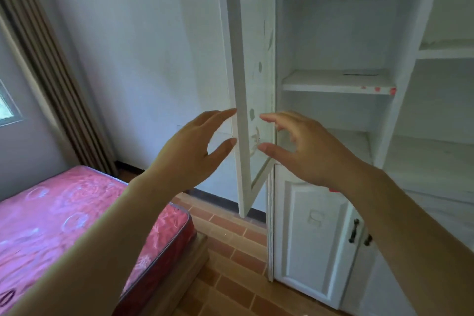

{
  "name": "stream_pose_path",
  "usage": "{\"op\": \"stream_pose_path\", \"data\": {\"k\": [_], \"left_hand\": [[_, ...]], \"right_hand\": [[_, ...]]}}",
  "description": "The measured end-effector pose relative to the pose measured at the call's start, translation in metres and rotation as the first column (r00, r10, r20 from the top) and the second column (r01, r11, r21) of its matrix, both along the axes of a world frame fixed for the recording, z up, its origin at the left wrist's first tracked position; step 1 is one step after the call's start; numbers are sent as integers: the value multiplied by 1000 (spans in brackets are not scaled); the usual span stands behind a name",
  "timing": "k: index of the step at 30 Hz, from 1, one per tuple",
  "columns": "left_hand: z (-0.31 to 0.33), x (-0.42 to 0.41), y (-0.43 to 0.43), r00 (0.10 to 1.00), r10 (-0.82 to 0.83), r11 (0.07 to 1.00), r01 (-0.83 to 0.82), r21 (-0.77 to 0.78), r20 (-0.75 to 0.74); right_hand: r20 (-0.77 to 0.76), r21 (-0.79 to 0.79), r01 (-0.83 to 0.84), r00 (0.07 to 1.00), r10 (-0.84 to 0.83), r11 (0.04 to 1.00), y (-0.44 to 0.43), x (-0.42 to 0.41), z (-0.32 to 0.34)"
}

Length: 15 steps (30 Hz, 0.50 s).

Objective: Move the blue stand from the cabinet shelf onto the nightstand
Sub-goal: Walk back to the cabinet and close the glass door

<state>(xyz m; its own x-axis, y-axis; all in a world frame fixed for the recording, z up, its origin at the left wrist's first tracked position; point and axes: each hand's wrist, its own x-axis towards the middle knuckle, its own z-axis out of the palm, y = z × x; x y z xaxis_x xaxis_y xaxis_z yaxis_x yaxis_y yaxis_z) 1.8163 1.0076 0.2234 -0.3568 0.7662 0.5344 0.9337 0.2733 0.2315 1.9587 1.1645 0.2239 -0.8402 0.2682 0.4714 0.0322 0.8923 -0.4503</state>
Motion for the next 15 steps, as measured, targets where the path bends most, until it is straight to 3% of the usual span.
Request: {"op": "stream_pose_path", "data": {"k": [5,15], "left_hand": [[17,-47,24,999,35,997,-33,74,-28],[44,-122,90,997,-50,970,61,234,-51]], "right_hand": [[-94,40,13,996,-9,999,25,-49,21],[-205,53,68,977,-56,996,70,-107,47]]}}
